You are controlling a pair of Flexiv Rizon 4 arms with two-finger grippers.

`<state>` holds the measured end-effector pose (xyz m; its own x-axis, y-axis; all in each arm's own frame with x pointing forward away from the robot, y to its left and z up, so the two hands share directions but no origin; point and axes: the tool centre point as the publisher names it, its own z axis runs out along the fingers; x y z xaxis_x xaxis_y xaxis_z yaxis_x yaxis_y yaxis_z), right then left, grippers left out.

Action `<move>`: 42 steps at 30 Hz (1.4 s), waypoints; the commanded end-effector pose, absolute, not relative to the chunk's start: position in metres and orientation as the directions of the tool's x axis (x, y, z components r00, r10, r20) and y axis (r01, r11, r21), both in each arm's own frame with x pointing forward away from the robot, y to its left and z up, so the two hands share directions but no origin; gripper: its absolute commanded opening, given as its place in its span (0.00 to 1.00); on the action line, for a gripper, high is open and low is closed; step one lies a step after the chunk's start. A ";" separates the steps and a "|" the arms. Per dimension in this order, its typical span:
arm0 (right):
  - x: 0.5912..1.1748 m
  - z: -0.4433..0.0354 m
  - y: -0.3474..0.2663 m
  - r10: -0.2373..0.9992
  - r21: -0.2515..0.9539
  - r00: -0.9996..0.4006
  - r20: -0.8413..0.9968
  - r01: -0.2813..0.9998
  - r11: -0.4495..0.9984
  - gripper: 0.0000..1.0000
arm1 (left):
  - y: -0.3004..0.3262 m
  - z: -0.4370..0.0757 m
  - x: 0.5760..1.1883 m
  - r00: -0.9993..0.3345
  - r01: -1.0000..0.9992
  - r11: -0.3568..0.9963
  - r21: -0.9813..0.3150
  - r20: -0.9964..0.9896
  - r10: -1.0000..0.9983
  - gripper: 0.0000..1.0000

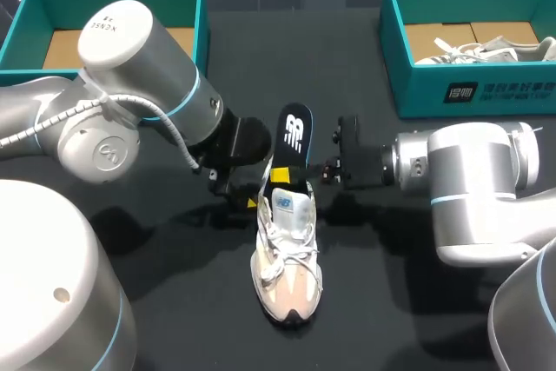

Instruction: Take the shoe out of the shoebox, open the shoe tongue, remove and reinsert the insole, then place the shoe into the shoebox

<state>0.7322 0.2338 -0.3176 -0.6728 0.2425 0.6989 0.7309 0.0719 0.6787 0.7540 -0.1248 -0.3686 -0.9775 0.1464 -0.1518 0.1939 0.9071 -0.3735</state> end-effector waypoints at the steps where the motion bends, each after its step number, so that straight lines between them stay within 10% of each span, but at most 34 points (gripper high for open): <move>1: 0.741 -0.313 0.229 0.250 0.671 -0.670 0.699 0.735 0.098 0.32 | -0.125 -0.369 0.754 -0.977 0.195 0.907 -0.373 -0.152 0.147 1.00; 9: 0.745 -0.310 0.213 0.280 0.668 -0.659 0.697 0.740 0.079 0.31 | -0.125 -0.369 0.754 -0.977 0.195 0.907 -0.373 -0.152 0.147 1.00; 13: 0.751 -0.311 0.215 0.268 0.664 -0.660 0.702 0.742 0.091 0.00 | -0.125 -0.369 0.754 -0.977 0.195 0.907 -0.373 -0.152 0.147 1.00; 42: 0.698 -0.345 0.233 0.285 0.514 -0.537 0.794 0.843 0.159 0.00 | -0.125 -0.369 0.754 -0.977 0.195 0.907 -0.373 -0.152 0.147 1.00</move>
